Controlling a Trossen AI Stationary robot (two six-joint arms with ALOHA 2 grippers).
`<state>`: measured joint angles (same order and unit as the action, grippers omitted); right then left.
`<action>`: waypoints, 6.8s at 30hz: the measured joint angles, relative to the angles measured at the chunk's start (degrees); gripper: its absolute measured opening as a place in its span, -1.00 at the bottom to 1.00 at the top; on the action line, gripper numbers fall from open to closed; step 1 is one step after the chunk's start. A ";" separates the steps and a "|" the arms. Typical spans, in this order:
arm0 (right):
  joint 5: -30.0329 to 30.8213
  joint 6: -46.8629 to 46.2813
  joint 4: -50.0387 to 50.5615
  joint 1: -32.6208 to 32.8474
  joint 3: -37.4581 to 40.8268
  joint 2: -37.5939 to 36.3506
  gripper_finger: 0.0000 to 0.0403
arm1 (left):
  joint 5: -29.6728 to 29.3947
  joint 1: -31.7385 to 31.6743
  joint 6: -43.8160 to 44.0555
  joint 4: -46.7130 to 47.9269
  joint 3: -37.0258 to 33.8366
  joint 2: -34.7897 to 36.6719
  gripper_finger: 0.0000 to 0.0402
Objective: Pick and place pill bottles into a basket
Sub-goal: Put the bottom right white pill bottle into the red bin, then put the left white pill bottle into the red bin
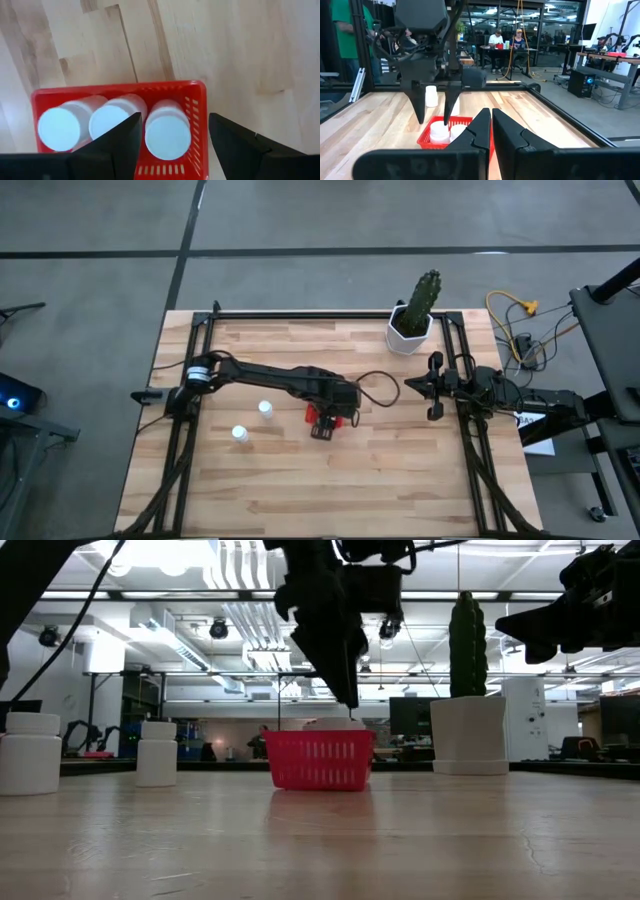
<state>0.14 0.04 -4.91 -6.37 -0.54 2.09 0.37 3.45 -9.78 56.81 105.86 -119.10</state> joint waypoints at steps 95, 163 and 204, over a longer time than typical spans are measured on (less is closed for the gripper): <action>-0.02 0.00 0.02 0.00 0.00 -0.03 -0.96 | -4.33 11.00 13.50 5.80 -7.78 8.18 0.06; 0.00 0.02 0.02 -0.02 -0.02 0.00 -0.96 | -2.29 19.53 39.47 -2.63 -62.95 54.11 0.06; -0.02 0.02 0.02 0.00 -0.02 -0.02 -0.96 | 10.52 29.01 33.86 -17.77 -60.17 45.96 0.06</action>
<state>0.12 0.05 -4.89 -6.37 -0.56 2.07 10.90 32.46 24.08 39.04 45.70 -73.14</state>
